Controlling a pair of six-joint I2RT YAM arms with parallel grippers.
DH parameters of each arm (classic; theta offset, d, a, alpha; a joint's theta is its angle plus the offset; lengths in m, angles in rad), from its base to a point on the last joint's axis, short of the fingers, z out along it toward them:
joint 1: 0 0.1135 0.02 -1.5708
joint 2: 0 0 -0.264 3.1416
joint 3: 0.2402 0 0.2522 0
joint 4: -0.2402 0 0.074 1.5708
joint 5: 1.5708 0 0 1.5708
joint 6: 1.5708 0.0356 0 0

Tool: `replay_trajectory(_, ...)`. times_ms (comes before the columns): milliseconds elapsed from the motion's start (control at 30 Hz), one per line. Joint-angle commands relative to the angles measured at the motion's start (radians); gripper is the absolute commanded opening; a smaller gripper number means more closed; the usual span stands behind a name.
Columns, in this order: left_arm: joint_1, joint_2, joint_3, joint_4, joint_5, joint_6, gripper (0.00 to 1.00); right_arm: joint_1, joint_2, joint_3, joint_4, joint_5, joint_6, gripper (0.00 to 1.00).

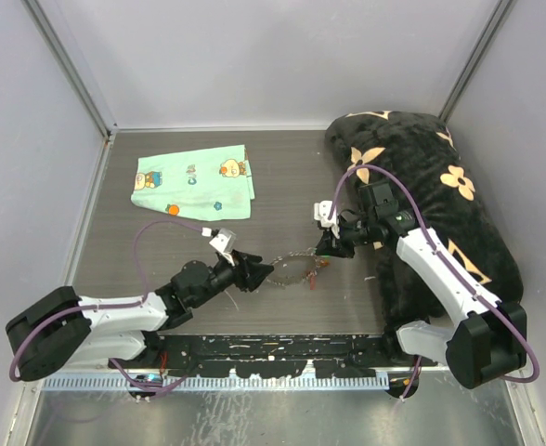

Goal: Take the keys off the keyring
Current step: Pick up the key from the keyring.

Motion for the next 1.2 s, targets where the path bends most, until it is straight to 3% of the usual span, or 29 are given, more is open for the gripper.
replay_trajectory(0,0.006,-0.061,-0.015,0.098,-0.04,-0.016,0.54,0.001,-0.001,0.055,0.012,-0.015,0.015,0.01)
replay_trajectory(100,0.005,-0.158,-0.027,-0.018,-0.044,-0.02,0.59,0.0,0.007,0.061,-0.003,-0.019,0.006,0.01)
replay_trajectory(333,0.006,-0.389,0.026,-0.329,0.039,-0.123,0.59,0.001,0.003,0.068,-0.02,-0.026,-0.007,0.01)
replay_trajectory(467,-0.003,-0.387,0.069,-0.355,0.114,-0.221,0.55,0.001,-0.003,0.069,-0.023,-0.023,-0.009,0.01)
replay_trajectory(600,-0.077,-0.269,0.141,-0.33,0.124,-0.242,0.51,0.002,-0.003,0.07,-0.031,-0.035,-0.014,0.01)
replay_trajectory(800,-0.219,-0.046,0.232,-0.198,0.037,-0.086,0.49,0.001,0.002,0.073,-0.049,-0.056,-0.025,0.01)
replay_trajectory(967,-0.231,0.068,0.234,-0.016,0.013,0.07,0.49,0.001,0.0,0.073,-0.058,-0.067,-0.034,0.01)
replay_trajectory(1167,-0.23,0.119,0.25,0.033,0.017,0.329,0.53,0.007,0.004,0.074,-0.068,-0.079,-0.039,0.01)
